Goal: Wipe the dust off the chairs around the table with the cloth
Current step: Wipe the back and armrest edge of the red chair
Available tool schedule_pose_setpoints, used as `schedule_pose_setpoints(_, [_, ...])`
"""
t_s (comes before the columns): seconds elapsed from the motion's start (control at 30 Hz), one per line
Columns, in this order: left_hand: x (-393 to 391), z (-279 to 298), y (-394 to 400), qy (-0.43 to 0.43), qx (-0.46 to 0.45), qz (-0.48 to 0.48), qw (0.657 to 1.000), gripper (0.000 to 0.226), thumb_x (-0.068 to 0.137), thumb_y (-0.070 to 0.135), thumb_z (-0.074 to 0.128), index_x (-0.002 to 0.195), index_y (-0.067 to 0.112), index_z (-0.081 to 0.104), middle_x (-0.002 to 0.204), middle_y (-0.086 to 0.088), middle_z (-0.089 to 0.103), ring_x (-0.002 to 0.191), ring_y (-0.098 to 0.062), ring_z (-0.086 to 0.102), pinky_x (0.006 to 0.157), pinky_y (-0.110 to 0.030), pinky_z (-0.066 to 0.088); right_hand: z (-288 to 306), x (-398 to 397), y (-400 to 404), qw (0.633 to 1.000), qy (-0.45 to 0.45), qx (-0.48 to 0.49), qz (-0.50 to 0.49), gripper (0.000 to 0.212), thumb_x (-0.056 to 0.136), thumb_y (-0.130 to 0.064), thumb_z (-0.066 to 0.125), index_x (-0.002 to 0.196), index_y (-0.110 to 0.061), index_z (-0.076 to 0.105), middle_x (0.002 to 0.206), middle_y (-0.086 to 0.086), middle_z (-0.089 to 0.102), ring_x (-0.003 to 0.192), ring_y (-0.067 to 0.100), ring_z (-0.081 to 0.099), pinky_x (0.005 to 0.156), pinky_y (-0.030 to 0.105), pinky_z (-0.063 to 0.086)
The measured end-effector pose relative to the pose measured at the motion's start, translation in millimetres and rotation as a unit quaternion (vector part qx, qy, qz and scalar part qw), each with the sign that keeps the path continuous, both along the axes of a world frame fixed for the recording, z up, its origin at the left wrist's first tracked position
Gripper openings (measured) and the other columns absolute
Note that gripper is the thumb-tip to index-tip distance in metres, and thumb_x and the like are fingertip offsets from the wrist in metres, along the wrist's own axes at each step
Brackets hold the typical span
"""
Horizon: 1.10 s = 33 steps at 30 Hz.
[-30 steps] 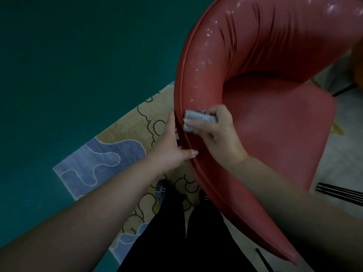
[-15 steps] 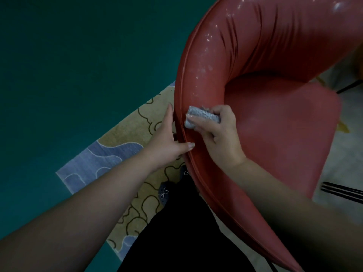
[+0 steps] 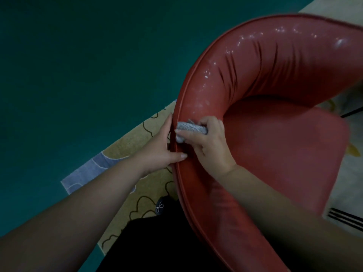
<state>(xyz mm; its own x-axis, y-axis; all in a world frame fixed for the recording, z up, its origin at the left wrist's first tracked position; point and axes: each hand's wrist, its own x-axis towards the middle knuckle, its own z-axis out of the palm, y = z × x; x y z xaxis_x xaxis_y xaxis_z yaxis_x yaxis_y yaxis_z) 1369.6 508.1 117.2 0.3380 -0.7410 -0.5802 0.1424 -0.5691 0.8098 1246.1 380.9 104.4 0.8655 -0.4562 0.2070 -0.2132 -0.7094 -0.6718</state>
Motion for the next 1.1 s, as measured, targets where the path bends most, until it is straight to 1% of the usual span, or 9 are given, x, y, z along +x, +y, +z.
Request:
schedule_pose_setpoints(0.1, [1, -1, -3, 0.005, -0.004, 0.009, 1.0, 0.113, 0.072, 0.016, 0.078, 0.149, 0.05, 0.001, 0.135, 0.035, 0.036, 0.108, -0.01, 0.064, 0.086, -0.043, 0.057, 5, 31, -20, 0.999, -0.003, -0.031, -0.02, 0.024, 0.088, -0.017, 0.061, 0.103, -0.028, 0.076, 0.096, 0.017, 0.053, 0.088, 0.034, 0.047, 0.077, 0.046, 0.047])
schedule_pose_setpoints(0.17, [4, 0, -7, 0.0, -0.009, 0.008, 1.0, 0.111, 0.073, 0.015, 0.077, 0.149, 0.05, 0.004, 0.133, 0.036, 0.039, 0.107, -0.011, 0.065, 0.086, -0.044, 0.056, 3, 31, -19, 0.998, -0.012, -0.019, -0.05, 0.026, 0.087, -0.01, 0.066, 0.103, -0.027, 0.076, 0.099, 0.017, 0.053, 0.09, 0.034, 0.047, 0.079, 0.046, 0.047])
schedule_pose_setpoints(0.33, [20, -1, -19, -0.02, -0.019, -0.029, 0.999, 0.112, 0.072, 0.002, 0.079, 0.151, 0.042, 0.01, 0.136, 0.011, 0.053, 0.116, -0.014, 0.06, 0.096, -0.046, 0.051, -4, 9, -2, 0.999, -0.021, 0.02, -0.045, 0.029, 0.088, -0.015, 0.057, 0.108, -0.028, 0.074, 0.103, 0.011, 0.05, 0.097, 0.027, 0.044, 0.086, 0.037, 0.045])
schedule_pose_setpoints(0.43, [27, -5, -22, -0.013, -0.011, -0.035, 0.999, 0.115, 0.07, 0.0, 0.081, 0.152, 0.038, 0.01, 0.137, 0.011, 0.052, 0.114, -0.011, 0.061, 0.096, -0.041, 0.051, -1, 39, -19, 0.997, -0.015, -0.005, -0.075, 0.027, 0.087, -0.012, 0.064, 0.106, -0.028, 0.075, 0.1, 0.014, 0.052, 0.093, 0.031, 0.045, 0.082, 0.041, 0.046])
schedule_pose_setpoints(0.57, [37, -10, -29, 0.0, -0.031, -0.051, 0.998, 0.115, 0.069, -0.003, 0.081, 0.152, 0.037, 0.011, 0.137, 0.011, 0.051, 0.11, -0.008, 0.063, 0.087, -0.028, 0.054, 0, 59, -30, 0.991, -0.028, 0.005, -0.131, 0.024, 0.087, -0.016, 0.068, 0.105, -0.029, 0.075, 0.1, 0.014, 0.052, 0.093, 0.031, 0.045, 0.085, 0.038, 0.044])
schedule_pose_setpoints(0.73, [49, -11, -34, -0.008, -0.036, -0.089, 0.995, 0.118, 0.063, 0.004, 0.087, 0.15, 0.04, 0.016, 0.124, 0.022, 0.057, 0.108, -0.002, 0.062, 0.077, -0.024, 0.055, 1, 27, -5, 0.998, 0.006, 0.022, -0.063, 0.028, 0.088, -0.013, 0.066, 0.108, -0.03, 0.073, 0.102, 0.007, 0.049, 0.096, 0.026, 0.043, 0.085, 0.03, 0.041])
schedule_pose_setpoints(0.93, [52, -16, -35, 0.007, -0.011, -0.092, 0.996, 0.125, 0.054, 0.025, 0.089, 0.151, 0.035, 0.011, 0.135, 0.015, 0.05, 0.117, -0.009, 0.058, 0.098, -0.033, 0.049, 13, 91, -44, 0.993, 0.036, -0.022, -0.106, 0.026, 0.089, -0.013, 0.064, 0.103, -0.031, 0.075, 0.099, 0.013, 0.049, 0.094, 0.033, 0.043, 0.08, 0.046, 0.043])
schedule_pose_setpoints(1.03, [57, -19, -39, -0.016, -0.007, -0.109, 0.994, 0.121, 0.049, 0.035, 0.088, 0.149, 0.03, 0.019, 0.129, 0.02, 0.052, 0.121, -0.006, 0.053, 0.097, -0.021, 0.045, 11, 75, -27, 0.993, 0.03, -0.018, -0.112, 0.021, 0.089, -0.017, 0.065, 0.102, -0.029, 0.076, 0.099, 0.012, 0.05, 0.094, 0.03, 0.042, 0.08, 0.037, 0.041])
schedule_pose_setpoints(1.1, [63, -19, -43, -0.021, -0.016, -0.118, 0.993, 0.122, 0.048, 0.034, 0.088, 0.149, 0.028, 0.02, 0.133, 0.014, 0.052, 0.126, -0.007, 0.049, 0.104, -0.027, 0.042, 9, 59, -11, 0.994, 0.025, -0.011, -0.108, 0.021, 0.088, -0.014, 0.067, 0.1, -0.028, 0.077, 0.099, 0.012, 0.051, 0.093, 0.029, 0.043, 0.08, 0.028, 0.037])
